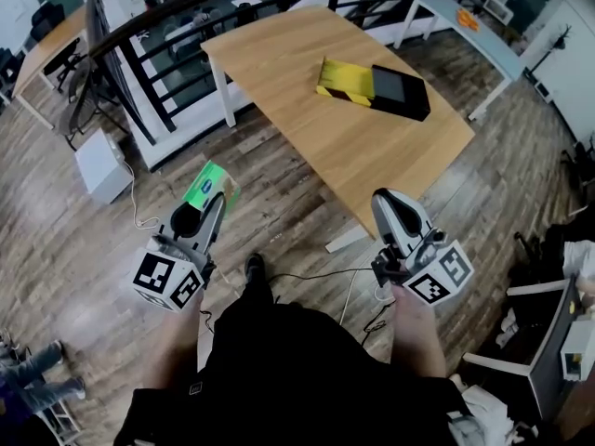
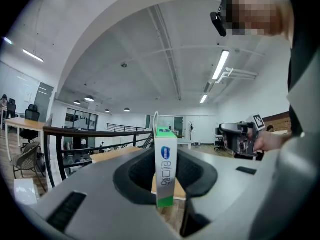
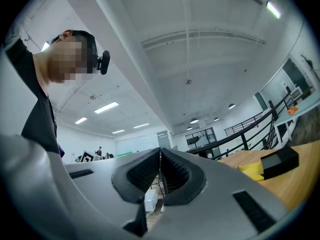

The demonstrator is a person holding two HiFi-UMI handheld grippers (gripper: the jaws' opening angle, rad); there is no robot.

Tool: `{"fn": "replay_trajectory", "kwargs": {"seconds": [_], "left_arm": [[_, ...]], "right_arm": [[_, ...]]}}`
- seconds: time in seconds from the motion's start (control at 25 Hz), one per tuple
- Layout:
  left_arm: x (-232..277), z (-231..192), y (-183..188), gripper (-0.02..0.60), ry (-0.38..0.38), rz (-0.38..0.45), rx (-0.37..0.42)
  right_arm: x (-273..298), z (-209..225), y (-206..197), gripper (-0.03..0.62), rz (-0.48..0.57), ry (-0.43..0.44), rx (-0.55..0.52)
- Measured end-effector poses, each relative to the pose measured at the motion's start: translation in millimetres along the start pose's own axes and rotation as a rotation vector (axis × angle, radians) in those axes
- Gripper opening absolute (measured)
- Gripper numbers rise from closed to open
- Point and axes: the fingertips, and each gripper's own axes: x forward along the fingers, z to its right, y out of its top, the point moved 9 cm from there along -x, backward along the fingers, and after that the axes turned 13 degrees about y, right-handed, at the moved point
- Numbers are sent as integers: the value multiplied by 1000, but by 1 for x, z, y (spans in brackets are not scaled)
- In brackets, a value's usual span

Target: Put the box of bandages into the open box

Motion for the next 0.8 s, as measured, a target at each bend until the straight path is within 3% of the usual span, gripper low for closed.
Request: {"fn": "replay_trajectory", "kwargs": {"seconds": [0.4,0.8], "left_arm": [[75,-74,2,95,-16,7,-34],[113,-129,8,96,-55,-1,-43]], "right_arm": [[73,57,-10,38,-20,-16,14],[138,86,-18,38,-31,-42,20]]}}
